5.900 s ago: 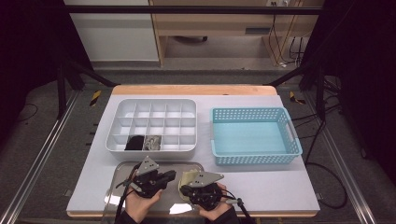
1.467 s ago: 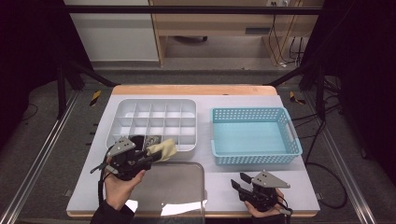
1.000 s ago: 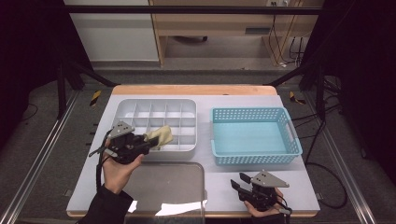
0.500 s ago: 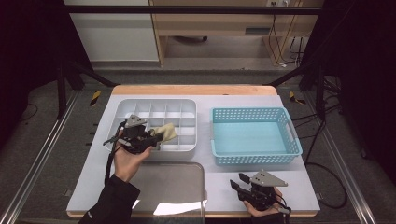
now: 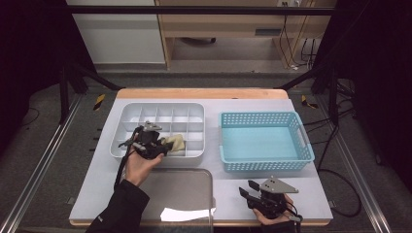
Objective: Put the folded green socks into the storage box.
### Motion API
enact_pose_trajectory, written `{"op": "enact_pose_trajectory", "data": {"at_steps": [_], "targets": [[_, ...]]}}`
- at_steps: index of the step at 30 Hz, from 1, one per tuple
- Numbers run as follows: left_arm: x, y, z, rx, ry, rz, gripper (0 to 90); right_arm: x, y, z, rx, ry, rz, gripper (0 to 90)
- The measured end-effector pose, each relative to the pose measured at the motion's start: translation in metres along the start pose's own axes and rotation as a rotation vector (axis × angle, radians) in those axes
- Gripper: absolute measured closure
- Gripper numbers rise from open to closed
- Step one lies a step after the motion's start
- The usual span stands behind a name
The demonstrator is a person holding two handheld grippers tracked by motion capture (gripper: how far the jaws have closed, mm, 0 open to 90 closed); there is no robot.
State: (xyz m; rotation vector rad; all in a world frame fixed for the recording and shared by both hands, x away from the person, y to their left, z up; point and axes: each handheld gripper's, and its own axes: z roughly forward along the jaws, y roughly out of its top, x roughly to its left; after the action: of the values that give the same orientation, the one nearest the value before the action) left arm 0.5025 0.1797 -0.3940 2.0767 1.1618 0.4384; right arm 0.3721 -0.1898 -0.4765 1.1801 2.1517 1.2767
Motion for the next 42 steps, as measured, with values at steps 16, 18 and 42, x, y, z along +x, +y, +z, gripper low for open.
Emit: {"op": "enact_pose_trajectory", "data": {"at_steps": [16,18,42], "targets": [[-0.009,0.002,0.017,0.091,0.014,0.051,67.5,0.000,0.000,0.002,0.014,0.005,0.004,53.9],[-0.010,0.002,0.018,0.095,0.016,0.052,67.5,0.000,0.000,0.002,0.014,0.005,0.005,53.8],[-0.011,0.000,0.014,0.023,-0.014,0.059,47.0,0.000,0.000,0.003,0.019,0.007,-0.001,52.6]]}}
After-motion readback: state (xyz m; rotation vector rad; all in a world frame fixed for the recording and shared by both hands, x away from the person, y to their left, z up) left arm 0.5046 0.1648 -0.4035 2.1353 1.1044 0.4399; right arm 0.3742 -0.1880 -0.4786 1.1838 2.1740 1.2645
